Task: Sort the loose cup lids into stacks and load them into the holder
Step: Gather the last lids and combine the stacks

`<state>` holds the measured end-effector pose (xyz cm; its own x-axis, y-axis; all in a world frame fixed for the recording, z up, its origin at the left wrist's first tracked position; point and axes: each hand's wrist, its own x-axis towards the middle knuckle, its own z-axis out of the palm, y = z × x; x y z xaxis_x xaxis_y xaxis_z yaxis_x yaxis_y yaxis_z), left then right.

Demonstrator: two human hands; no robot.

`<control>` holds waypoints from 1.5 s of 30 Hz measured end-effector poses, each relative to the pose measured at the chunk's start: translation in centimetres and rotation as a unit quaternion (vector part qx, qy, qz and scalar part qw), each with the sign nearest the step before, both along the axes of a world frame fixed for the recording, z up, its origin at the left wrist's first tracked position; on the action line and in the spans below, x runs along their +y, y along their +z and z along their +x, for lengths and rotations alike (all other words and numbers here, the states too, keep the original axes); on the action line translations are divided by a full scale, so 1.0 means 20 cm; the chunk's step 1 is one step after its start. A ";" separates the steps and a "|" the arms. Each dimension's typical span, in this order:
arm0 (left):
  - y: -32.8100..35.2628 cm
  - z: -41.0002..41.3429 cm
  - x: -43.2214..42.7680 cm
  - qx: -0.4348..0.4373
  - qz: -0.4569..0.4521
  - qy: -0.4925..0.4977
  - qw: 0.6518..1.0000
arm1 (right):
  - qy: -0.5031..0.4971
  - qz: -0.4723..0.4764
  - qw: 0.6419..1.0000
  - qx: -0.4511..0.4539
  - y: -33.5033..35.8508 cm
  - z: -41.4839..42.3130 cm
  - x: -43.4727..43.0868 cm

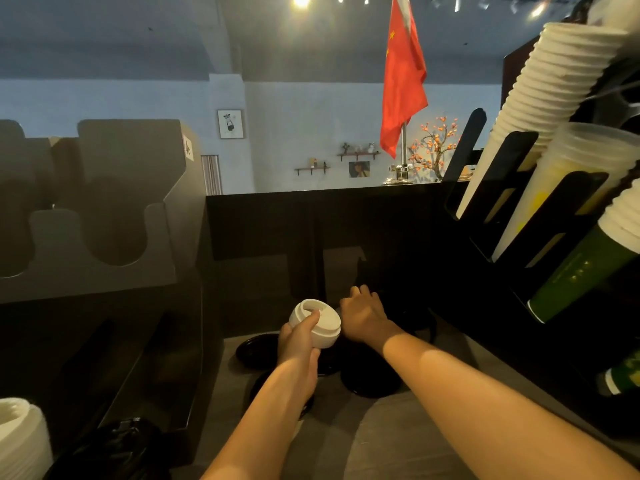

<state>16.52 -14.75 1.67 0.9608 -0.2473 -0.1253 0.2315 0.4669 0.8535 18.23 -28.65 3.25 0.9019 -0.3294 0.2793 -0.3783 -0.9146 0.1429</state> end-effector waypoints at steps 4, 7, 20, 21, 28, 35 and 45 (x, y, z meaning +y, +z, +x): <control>0.00 -0.01 0.01 -0.001 0.000 0.003 1.000 | 0.044 0.034 0.998 -0.002 -0.01 -0.05 0.00; 0.01 -0.02 0.02 0.000 -0.005 0.009 1.000 | 0.080 0.046 0.995 -0.042 0.02 -0.11 0.01; 0.09 -0.10 0.09 0.020 -0.019 0.019 0.999 | 0.229 0.311 0.859 -0.336 -0.03 -0.51 0.22; 0.10 -0.11 0.10 0.027 -0.040 0.007 0.999 | 0.241 0.297 0.868 -0.317 -0.04 -0.53 0.24; 0.07 -0.15 0.17 -0.016 -0.047 -0.026 0.998 | 0.304 0.185 0.881 -0.312 -0.08 -0.56 0.28; 0.06 -0.15 0.17 -0.014 -0.049 -0.028 0.998 | 0.328 0.142 0.878 -0.319 -0.09 -0.55 0.26; 0.05 -0.20 0.19 -0.091 -0.063 -0.055 0.992 | 0.235 0.445 0.796 -0.337 -0.06 -0.58 0.26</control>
